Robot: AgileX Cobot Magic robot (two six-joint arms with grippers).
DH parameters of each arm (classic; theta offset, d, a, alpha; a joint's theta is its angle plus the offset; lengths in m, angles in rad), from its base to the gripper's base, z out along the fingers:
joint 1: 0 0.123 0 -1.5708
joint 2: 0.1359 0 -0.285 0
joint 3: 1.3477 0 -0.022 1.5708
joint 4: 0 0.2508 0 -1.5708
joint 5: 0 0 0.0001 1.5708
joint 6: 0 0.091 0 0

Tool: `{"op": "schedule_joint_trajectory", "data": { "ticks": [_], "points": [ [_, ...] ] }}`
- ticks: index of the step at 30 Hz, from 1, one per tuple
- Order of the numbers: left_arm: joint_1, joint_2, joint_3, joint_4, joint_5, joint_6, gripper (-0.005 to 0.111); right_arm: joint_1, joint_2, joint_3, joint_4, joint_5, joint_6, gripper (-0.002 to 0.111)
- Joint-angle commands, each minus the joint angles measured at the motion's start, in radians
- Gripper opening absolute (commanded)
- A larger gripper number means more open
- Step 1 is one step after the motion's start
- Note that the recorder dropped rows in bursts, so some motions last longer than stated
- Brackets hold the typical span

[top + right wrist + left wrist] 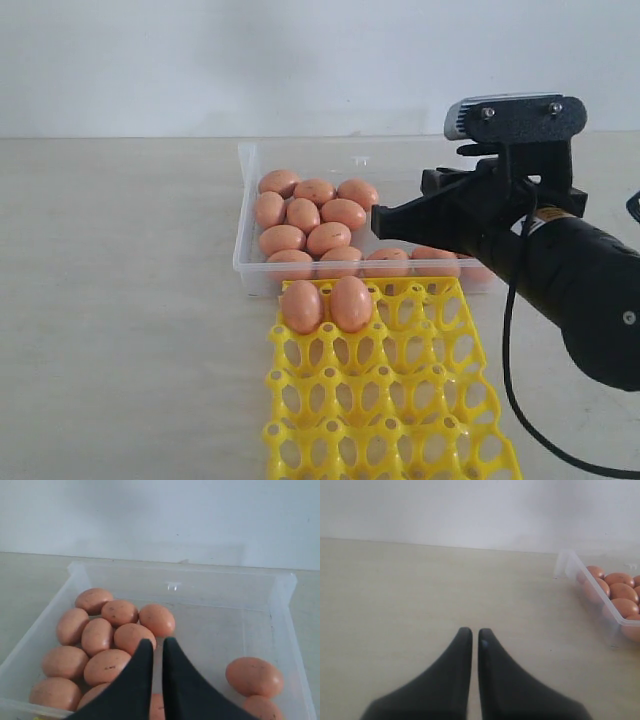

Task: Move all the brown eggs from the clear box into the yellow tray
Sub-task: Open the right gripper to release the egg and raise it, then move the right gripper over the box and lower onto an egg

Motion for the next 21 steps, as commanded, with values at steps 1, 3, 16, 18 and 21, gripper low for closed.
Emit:
{"op": "schedule_joint_trajectory", "data": {
  "ticks": [1, 3, 16, 18, 21],
  "points": [
    [-0.004, -0.002, 0.004, 0.004, -0.013, 0.004, 0.004, 0.000, -0.010, -0.001, 0.014, -0.079, 0.017, 0.001],
    [-0.004, -0.002, 0.004, 0.004, -0.013, 0.004, 0.004, 0.000, -0.008, -0.001, 0.013, -0.147, 0.022, 0.001],
    [-0.004, -0.002, 0.004, 0.004, -0.013, 0.004, 0.004, 0.000, 0.119, -0.173, 0.000, -0.211, 0.009, 0.001],
    [-0.004, -0.002, 0.004, 0.004, -0.013, 0.004, 0.004, 0.000, 0.117, -0.186, -0.009, -0.224, 0.009, 0.001],
    [-0.004, -0.002, 0.004, 0.004, -0.013, 0.004, 0.004, 0.000, 0.105, -0.188, -0.026, -0.255, 0.006, 0.001]
  ]
}}
